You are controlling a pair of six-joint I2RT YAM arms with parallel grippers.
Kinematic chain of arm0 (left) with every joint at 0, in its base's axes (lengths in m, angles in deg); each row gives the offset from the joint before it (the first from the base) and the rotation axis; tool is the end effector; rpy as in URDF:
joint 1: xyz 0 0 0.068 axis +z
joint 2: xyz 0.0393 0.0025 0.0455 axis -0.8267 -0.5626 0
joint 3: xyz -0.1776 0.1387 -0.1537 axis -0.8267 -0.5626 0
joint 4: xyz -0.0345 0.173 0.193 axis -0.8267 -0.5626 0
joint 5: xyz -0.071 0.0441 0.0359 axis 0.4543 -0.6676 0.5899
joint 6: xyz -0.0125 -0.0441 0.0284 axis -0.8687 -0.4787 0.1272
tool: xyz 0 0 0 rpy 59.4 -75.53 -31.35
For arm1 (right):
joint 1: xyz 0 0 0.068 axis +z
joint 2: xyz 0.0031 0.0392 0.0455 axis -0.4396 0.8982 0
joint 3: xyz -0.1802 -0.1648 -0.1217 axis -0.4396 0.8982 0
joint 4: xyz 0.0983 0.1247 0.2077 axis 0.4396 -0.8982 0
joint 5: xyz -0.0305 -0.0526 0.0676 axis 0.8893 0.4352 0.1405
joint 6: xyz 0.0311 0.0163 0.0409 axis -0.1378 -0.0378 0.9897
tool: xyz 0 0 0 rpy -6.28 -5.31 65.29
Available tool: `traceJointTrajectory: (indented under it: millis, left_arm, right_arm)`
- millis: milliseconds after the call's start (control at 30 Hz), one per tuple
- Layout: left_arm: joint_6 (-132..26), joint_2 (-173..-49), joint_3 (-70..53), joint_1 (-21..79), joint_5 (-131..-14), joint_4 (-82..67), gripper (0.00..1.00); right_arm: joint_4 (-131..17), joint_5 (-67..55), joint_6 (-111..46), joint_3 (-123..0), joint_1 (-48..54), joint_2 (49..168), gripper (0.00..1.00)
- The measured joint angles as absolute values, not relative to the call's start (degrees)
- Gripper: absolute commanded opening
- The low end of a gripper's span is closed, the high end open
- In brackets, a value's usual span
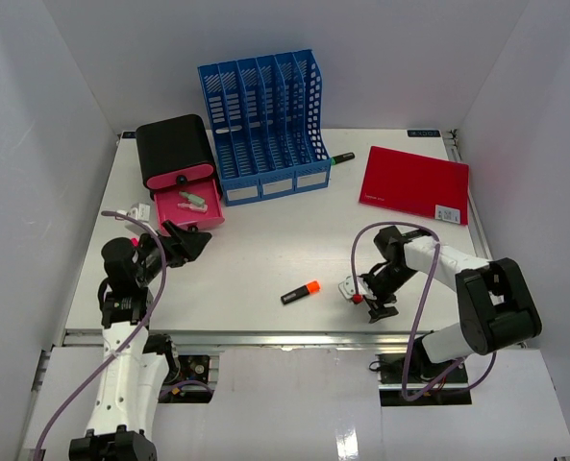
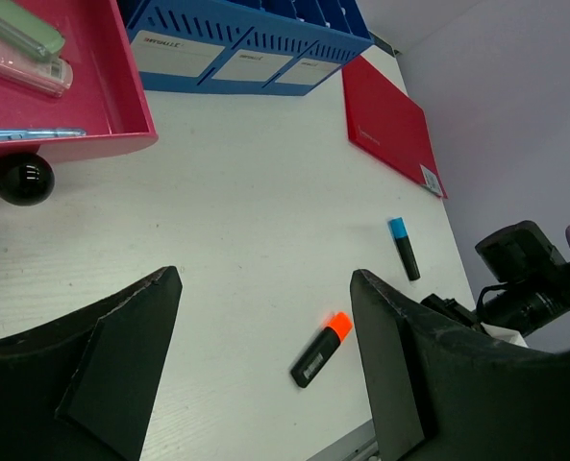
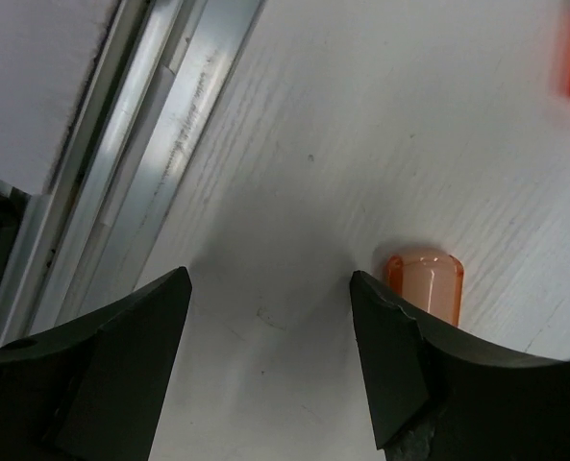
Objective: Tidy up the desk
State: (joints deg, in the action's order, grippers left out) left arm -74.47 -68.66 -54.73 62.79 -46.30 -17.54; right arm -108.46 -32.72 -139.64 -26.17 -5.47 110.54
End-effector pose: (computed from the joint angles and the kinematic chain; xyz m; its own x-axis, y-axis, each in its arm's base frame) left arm 0.1506 -0.0018 0.2605 -0.4565 -0.5137 -0.7264 0.2312 0.7199 -0.6544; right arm 0.1806 0.0893 0.1505 0.4148 -0.7120 -0.5665 -0.8713 -0.4903 -0.0218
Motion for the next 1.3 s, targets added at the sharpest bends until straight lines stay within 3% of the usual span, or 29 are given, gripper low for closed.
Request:
traceJointTrajectory:
  millis: [500,800,900,1067,1300]
  left_arm:
    - [-71.83,-65.01,-53.95,62.79,-47.25,-21.23,0.84]
    - [-71.85,-64.97,-53.95,62.79,-46.87,-20.96,0.84]
    - [-71.83,-64.86,-53.95,62.79,-46.85,-20.97,0.84]
    - [-71.83,-64.73,-53.95,62.79,-46.86,-20.97,0.84]
    - [-71.85,-63.76,-53.95,62.79,-47.15,-21.13,0.84]
  right_arm:
    - [-107.52,-33.77,-136.49,-30.49,-5.32,107.18,0.75]
    - [-101.48,-30.21,-128.03,-32.33,-5.32,111.23,0.7]
    - [-99.76,-28.76,-126.19,-32.31,-5.32,114.23,0.64]
    - [-97.62,-28.41,-124.64,-32.46,-5.32,115.65,0.38]
    - [-98.3,-28.37,-122.67,-34.8,-4.19,117.24,0.12]
